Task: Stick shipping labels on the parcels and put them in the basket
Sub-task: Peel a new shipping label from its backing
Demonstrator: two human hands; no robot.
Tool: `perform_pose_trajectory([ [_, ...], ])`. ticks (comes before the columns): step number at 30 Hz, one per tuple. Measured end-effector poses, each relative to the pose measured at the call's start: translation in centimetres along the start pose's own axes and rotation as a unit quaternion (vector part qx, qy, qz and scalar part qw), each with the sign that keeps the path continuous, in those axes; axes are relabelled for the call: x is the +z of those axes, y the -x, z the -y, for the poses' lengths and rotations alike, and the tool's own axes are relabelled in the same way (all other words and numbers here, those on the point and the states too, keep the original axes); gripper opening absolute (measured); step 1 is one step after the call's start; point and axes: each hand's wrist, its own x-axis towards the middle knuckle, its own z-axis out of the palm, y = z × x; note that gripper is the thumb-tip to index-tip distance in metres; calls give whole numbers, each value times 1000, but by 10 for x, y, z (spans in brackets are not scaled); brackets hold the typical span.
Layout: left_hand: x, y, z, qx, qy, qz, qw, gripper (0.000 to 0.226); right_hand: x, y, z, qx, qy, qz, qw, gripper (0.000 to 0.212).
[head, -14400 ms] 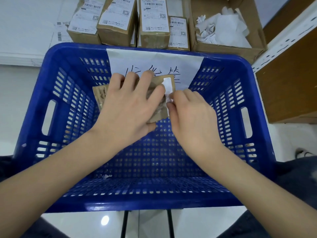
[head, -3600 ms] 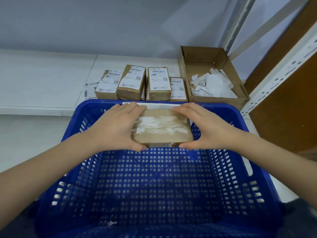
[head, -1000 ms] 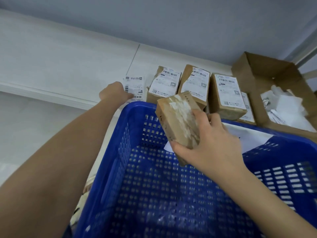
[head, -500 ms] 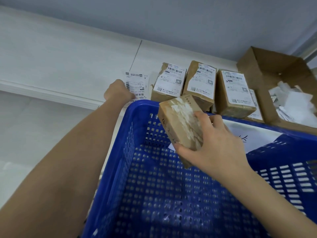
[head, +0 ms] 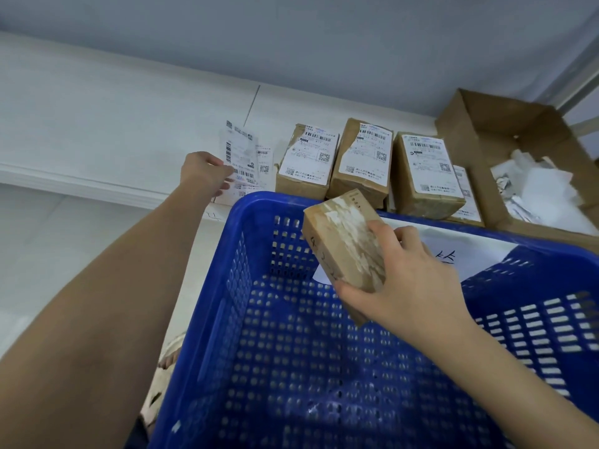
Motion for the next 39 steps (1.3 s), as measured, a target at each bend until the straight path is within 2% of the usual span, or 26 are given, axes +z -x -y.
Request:
perform_pose_trajectory([
  [8, -30, 31, -39, 72, 15, -22, 997, 24, -19, 14, -8, -13, 13, -4, 1000, 83],
  [13, -44, 64, -73, 124, 12, -10, 992, 26, -34, 30, -26, -11, 39, -7, 999, 85],
  [18, -46, 114, -99, 166, -77, 58, 981, 23, -49, 53, -51, 17, 21, -15, 1000, 84],
  [23, -33, 176, -110, 192, -123, 133, 965, 8, -57, 79, -82, 42, 3, -34, 999, 85],
  [26, -19, 214, -112, 204, -133, 171, 955, 15, -58, 95, -101, 52, -17, -33, 998, 85],
  [32, 15, 285, -104, 187, -104, 247, 945, 6, -48, 124, -134, 61, -32, 0, 998, 88],
  [39, 51, 336, -65, 116, -58, 269, 954, 10, -43, 131, -161, 81, -120, 0, 990, 89],
])
